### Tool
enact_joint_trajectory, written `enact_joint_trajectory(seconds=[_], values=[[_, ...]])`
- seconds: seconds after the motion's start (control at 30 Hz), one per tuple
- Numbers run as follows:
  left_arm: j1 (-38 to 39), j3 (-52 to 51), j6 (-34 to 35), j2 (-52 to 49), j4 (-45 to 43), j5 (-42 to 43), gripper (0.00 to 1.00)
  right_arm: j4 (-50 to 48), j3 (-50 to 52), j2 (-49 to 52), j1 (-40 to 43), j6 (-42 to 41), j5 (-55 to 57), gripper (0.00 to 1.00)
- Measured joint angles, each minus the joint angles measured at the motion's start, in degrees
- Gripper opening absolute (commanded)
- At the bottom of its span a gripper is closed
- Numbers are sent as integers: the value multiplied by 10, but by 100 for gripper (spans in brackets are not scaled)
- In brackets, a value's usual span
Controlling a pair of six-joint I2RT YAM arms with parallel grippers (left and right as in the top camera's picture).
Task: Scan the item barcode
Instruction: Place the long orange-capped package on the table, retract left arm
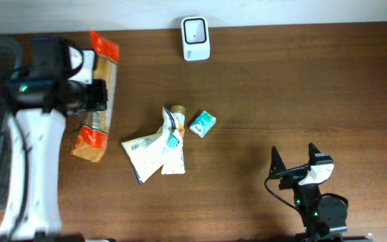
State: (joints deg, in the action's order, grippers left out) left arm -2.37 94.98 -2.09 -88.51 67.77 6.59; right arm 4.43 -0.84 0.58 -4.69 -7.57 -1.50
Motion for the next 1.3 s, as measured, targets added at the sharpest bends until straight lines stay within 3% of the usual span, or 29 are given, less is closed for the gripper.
enact_joint_trajectory(seconds=[0.27,0.37,0.73,0.87,1.03,1.3], values=[[22,-9,2,-206,18,-8,0,0,0,0,0,0,0,99],[38,-45,2,-228,14,-9,0,0,0,0,0,0,0,99],[153,-70,0,-229,-77,53,0,0,0,0,0,0,0,99],[118,-71,0,-229,-70,26,0,0,0,0,0,0,0,99],[52,-71,0,-229,-37,-78,0,0,0,0,0,0,0,99],[58,-184,15,-207,-75,-71,0,0,0,0,0,0,0,99]])
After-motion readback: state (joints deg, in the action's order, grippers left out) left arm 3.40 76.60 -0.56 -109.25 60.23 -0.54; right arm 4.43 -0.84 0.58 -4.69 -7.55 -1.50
